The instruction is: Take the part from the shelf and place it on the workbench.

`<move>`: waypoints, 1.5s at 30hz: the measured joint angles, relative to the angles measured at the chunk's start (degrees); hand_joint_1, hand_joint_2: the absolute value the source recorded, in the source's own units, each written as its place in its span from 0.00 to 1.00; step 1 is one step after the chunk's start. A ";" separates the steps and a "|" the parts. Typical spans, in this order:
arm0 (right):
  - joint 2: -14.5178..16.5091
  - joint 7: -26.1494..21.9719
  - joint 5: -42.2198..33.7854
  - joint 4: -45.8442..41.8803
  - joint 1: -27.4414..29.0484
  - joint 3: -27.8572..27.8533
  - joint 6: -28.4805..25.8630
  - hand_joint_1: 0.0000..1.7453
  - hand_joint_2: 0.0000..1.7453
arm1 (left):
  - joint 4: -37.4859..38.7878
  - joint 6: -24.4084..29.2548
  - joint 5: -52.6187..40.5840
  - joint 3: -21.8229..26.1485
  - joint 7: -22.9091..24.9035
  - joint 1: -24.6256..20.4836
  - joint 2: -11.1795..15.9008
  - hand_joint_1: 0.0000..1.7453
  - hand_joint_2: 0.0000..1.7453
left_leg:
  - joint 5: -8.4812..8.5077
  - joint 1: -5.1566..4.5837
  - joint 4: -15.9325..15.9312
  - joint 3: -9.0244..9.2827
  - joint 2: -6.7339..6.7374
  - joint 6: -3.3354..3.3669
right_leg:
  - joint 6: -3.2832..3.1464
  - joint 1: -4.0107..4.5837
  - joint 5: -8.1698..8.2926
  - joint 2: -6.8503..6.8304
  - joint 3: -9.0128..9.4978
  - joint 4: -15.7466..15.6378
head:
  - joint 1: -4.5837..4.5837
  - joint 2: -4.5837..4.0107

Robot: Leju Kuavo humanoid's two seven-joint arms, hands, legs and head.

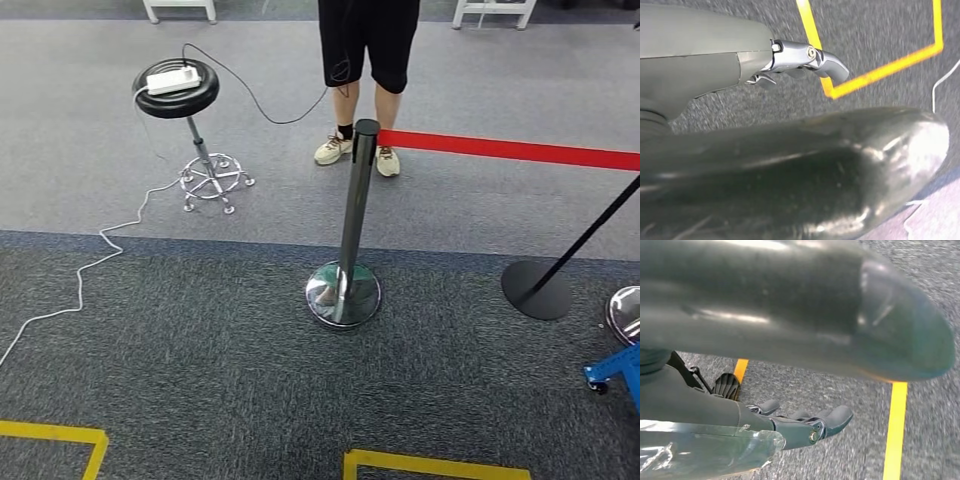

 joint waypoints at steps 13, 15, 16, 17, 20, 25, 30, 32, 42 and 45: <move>-0.16 -0.13 -1.10 0.00 0.04 0.00 1.09 0.00 0.00 | -0.46 0.10 0.08 0.00 -0.43 0.12 0.35 0.00 0.00 | 3.16 -0.13 -9.32 3.92 2.51 2.44 | 2.68 -0.10 -7.09 -4.06 -8.41 16.32 | 0.43 0.00; -0.16 -0.21 -1.45 0.00 0.14 -0.01 1.14 0.00 0.00 | -0.46 0.18 0.10 -0.01 -0.43 0.09 0.39 0.00 0.00 | 2.91 -0.12 -9.30 4.26 3.75 2.19 | 2.68 -0.12 -3.87 -5.07 -4.75 10.23 | 0.44 0.00; -0.15 -0.25 -1.66 0.00 0.12 -0.01 1.14 0.00 0.00 | -0.48 0.21 0.13 -0.01 -0.43 0.09 0.42 0.00 0.00 | 2.70 -0.25 -9.25 4.47 4.30 1.92 | 2.62 -0.06 -2.44 -6.35 -2.45 6.21 | 0.45 0.00; -0.15 -0.27 -1.83 0.00 0.04 -0.01 1.14 0.00 0.00 | -0.50 0.24 0.14 -0.02 -0.44 0.11 0.47 0.00 0.00 | 2.48 -0.36 -9.18 4.69 4.77 1.61 | 2.45 -0.02 -1.39 -7.32 -0.62 3.05 | 0.41 0.00; -0.15 -0.34 -2.03 0.00 -0.02 0.00 1.07 0.00 0.00 | -0.62 0.48 0.12 -0.04 -0.45 -0.06 0.59 0.00 0.00 | 2.24 -0.52 -9.34 5.26 6.13 0.64 | 1.56 0.23 -0.76 -7.29 0.46 0.64 | 0.25 0.00; -0.15 -0.51 -2.16 0.00 0.07 0.00 0.83 0.00 0.00 | -0.64 0.92 -0.50 -0.38 -0.39 0.09 0.27 0.00 0.00 | -3.23 -0.16 -0.84 1.38 2.13 -0.46 | 0.16 -0.01 -0.20 -4.34 0.12 0.25 | -0.04 0.00; -0.14 -0.86 -3.06 0.00 0.17 0.00 0.83 0.00 0.00 | -0.64 1.24 -0.25 -0.42 -0.25 0.41 0.13 0.00 0.00 | -1.11 -0.09 2.33 -1.33 0.79 -0.09 | 0.16 0.01 0.01 -0.70 0.02 0.26 | -0.05 0.00; -0.14 -1.03 -3.14 -0.01 0.14 0.00 0.84 0.00 0.00 | -0.66 1.17 -0.15 -0.44 -0.25 0.40 0.17 0.00 0.00 | 2.36 0.14 -5.02 1.84 -1.32 0.04 | 0.56 0.04 0.14 0.69 -0.14 0.43 | -0.07 0.00; -0.15 -1.14 -3.22 -0.02 0.45 0.02 0.90 0.00 0.00 | -0.81 0.75 0.00 -0.59 -0.23 0.50 0.31 0.00 0.00 | 3.43 -0.33 -9.12 3.46 1.92 2.61 | 2.83 -0.06 -7.88 -3.87 -7.66 15.56 | 0.55 0.00; -0.17 -1.19 -3.58 -0.03 0.59 0.01 1.05 0.00 0.00 | -0.81 0.70 0.49 -0.59 -0.01 0.49 0.25 0.00 0.00 | 3.23 -0.39 -9.11 3.74 3.71 2.47 | 2.79 -0.04 -5.28 -4.51 -5.41 12.37 | 0.58 0.00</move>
